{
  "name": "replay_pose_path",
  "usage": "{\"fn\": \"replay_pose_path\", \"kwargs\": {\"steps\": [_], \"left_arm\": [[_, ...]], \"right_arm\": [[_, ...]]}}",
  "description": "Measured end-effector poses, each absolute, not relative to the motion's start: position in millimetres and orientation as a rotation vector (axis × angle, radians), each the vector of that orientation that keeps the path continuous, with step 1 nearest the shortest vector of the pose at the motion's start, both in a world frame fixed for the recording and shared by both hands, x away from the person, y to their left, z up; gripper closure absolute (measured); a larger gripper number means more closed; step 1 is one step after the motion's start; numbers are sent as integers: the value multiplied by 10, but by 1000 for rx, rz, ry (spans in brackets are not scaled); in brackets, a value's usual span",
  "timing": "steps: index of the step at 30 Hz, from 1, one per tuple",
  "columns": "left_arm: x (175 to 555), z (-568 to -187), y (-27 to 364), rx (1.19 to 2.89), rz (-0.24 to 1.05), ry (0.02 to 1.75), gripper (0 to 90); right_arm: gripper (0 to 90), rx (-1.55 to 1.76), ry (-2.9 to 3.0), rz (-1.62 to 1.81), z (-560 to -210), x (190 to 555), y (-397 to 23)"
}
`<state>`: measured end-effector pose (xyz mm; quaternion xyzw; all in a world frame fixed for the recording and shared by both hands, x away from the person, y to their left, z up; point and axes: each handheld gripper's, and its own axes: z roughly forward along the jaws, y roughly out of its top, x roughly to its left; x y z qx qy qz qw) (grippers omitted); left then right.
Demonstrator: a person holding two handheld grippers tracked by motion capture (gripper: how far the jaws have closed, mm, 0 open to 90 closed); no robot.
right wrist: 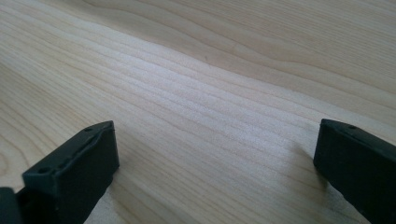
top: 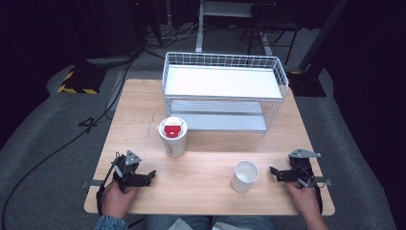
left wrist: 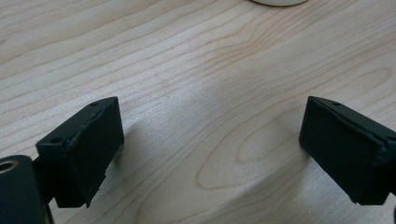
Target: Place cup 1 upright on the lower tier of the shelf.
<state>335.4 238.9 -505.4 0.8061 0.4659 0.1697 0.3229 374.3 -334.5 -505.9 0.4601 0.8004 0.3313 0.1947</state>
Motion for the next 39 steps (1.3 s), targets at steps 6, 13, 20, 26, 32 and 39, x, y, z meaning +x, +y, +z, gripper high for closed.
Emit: {"fn": "replay_pose_path", "kwargs": {"steps": [6, 13, 20, 26, 32, 39], "left_arm": [[3369, -5052, 2391, 2124, 440, 1212, 69], [3375, -5056, 2381, 2115, 441, 1219, 69], [3374, -5056, 2380, 2115, 442, 1220, 70], [3378, -5056, 2378, 2114, 439, 1221, 69], [3377, -5056, 2377, 2114, 439, 1222, 69], [3377, -5056, 2377, 2113, 439, 1222, 69]], "right_arm": [[8, 1281, 2252, 938, -5059, 3731, -3353], [10, 1279, 2252, 941, -5060, 3729, -3353], [19, 1276, 2253, 943, -5058, 3726, -3351], [41, 1263, 2258, 954, -5054, 3718, -3354], [42, 1265, 2256, 954, -5054, 3697, -3368], [47, 1272, 2236, 1012, -5009, 3670, -3412]]}}
